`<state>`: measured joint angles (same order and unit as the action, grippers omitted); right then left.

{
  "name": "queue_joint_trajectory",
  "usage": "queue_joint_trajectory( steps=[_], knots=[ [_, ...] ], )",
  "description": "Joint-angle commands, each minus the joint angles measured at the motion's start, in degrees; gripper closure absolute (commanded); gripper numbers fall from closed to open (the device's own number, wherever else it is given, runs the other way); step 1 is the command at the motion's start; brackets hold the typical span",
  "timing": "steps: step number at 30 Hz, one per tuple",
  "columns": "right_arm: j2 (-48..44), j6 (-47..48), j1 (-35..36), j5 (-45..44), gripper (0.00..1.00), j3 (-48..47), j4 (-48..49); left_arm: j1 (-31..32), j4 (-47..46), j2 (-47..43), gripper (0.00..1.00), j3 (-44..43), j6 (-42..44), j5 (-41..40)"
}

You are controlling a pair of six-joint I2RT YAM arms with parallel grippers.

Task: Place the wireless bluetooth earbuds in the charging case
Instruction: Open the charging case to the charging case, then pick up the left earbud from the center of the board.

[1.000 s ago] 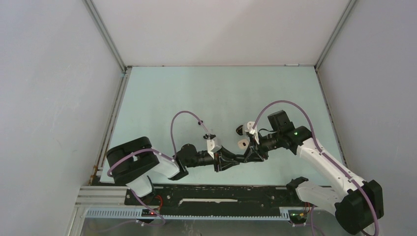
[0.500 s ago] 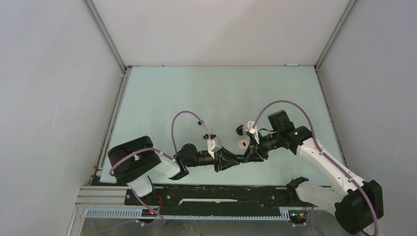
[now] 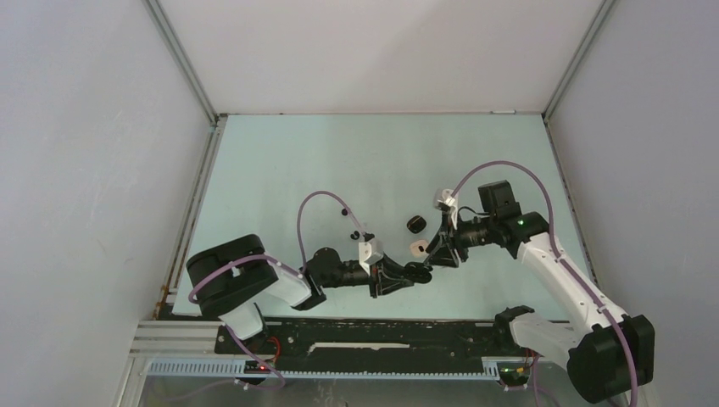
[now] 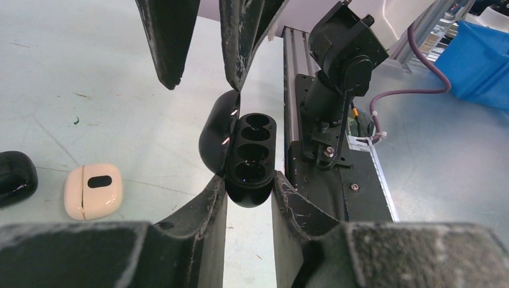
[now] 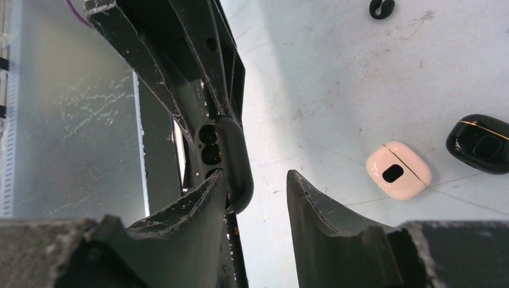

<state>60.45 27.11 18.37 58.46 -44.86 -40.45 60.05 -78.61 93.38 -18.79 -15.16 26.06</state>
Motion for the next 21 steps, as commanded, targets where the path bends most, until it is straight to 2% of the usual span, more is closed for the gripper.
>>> queue_joint_trajectory(
  steps=[1,7,12,17,21],
  knots=[
    [-0.6,-2.2,-1.8,3.4,0.55,-2.7,1.8,0.2,-2.9,0.4,1.0,-1.2,1.3,1.2],
    [-3.1,-2.0,-5.0,5.6,0.54,-3.2,1.1,-0.6,-2.9,-0.1,1.0,-0.9,-0.2,-0.4],
    [-5.1,-3.0,-7.6,4.4,0.55,-3.4,2.3,-4.0,0.8,-9.4,1.0,3.8,-0.7,-5.0],
    [-3.1,-6.1,-5.1,-6.1,0.63,-3.4,7.3,-6.8,18.7,-23.7,1.0,5.9,1.7,-12.5],
    [-1.7,-0.4,1.8,-11.9,0.69,-3.4,8.8,-7.8,31.8,-34.4,1.0,6.8,4.6,-19.1]
  ],
)
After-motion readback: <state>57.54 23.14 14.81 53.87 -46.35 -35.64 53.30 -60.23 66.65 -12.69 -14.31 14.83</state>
